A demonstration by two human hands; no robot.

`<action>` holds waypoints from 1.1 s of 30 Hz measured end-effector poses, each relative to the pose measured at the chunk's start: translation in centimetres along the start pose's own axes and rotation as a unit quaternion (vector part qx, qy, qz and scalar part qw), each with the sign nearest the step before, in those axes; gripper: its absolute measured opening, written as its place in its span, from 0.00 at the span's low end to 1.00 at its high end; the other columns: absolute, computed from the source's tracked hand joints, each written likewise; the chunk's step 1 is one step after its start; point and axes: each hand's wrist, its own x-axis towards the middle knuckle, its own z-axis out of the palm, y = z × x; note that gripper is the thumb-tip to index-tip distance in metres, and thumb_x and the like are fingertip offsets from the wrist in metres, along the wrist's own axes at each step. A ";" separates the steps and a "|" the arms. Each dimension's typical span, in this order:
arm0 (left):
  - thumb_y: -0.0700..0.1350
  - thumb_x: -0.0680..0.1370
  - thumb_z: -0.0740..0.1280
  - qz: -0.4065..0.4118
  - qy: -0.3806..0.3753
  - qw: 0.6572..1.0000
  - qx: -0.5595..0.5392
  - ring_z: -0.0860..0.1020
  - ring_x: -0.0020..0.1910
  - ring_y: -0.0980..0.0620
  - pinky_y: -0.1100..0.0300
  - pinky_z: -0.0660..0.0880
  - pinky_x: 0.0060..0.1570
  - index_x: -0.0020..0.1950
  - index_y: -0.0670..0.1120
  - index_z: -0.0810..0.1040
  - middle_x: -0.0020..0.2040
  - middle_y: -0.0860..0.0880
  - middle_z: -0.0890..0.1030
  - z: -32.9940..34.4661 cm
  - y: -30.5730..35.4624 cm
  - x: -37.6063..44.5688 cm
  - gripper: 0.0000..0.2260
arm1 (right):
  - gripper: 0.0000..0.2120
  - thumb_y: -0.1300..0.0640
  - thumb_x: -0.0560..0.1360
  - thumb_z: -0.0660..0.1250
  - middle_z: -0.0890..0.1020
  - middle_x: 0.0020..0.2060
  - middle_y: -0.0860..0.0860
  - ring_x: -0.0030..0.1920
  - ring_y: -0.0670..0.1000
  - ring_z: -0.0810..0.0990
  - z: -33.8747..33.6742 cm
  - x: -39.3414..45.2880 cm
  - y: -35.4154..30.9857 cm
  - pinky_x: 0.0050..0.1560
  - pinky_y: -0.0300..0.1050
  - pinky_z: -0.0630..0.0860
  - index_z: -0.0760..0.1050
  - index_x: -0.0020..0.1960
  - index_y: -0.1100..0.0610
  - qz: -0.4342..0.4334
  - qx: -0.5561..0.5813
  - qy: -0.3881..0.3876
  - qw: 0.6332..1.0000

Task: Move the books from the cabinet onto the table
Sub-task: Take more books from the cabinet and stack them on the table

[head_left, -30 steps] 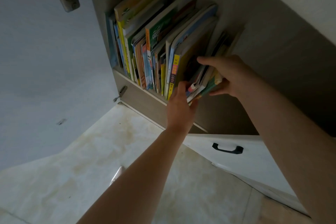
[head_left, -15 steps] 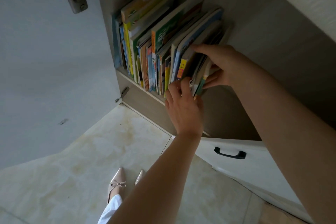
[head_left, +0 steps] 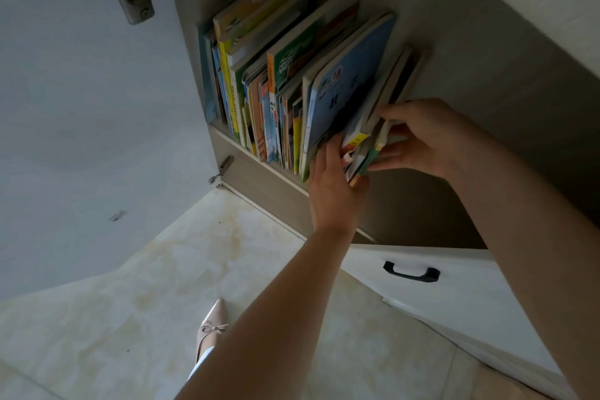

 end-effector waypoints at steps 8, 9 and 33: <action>0.45 0.68 0.76 -0.008 0.037 0.999 -0.009 0.79 0.54 0.47 0.50 0.79 0.50 0.59 0.49 0.74 0.55 0.49 0.81 0.0 -0.7 0.6 0.22 | 0.13 0.64 0.76 0.64 0.82 0.52 0.59 0.48 0.60 0.84 1.2 -0.6 1.4 0.41 0.58 0.83 0.75 0.61 0.58 -0.054 0.002 -0.008 0.998; 0.45 0.69 0.76 0.004 0.039 0.999 -0.005 0.79 0.54 0.47 0.51 0.79 0.50 0.59 0.49 0.74 0.54 0.49 0.81 -0.6 -0.8 0.2 0.21 | 0.14 0.65 0.76 0.64 0.82 0.53 0.60 0.49 0.60 0.84 1.3 -1.0 1.7 0.42 0.58 0.83 0.75 0.61 0.58 -0.055 0.002 -0.009 0.998; 0.52 0.73 0.72 0.039 -0.098 0.990 -0.098 0.80 0.56 0.55 0.58 0.78 0.58 0.64 0.50 0.75 0.56 0.53 0.82 -11.9 -8.2 -3.6 0.20 | 0.37 0.52 0.65 0.77 0.74 0.64 0.53 0.66 0.51 0.71 -0.3 4.1 11.4 0.68 0.42 0.64 0.66 0.70 0.56 -0.159 -0.363 0.047 0.917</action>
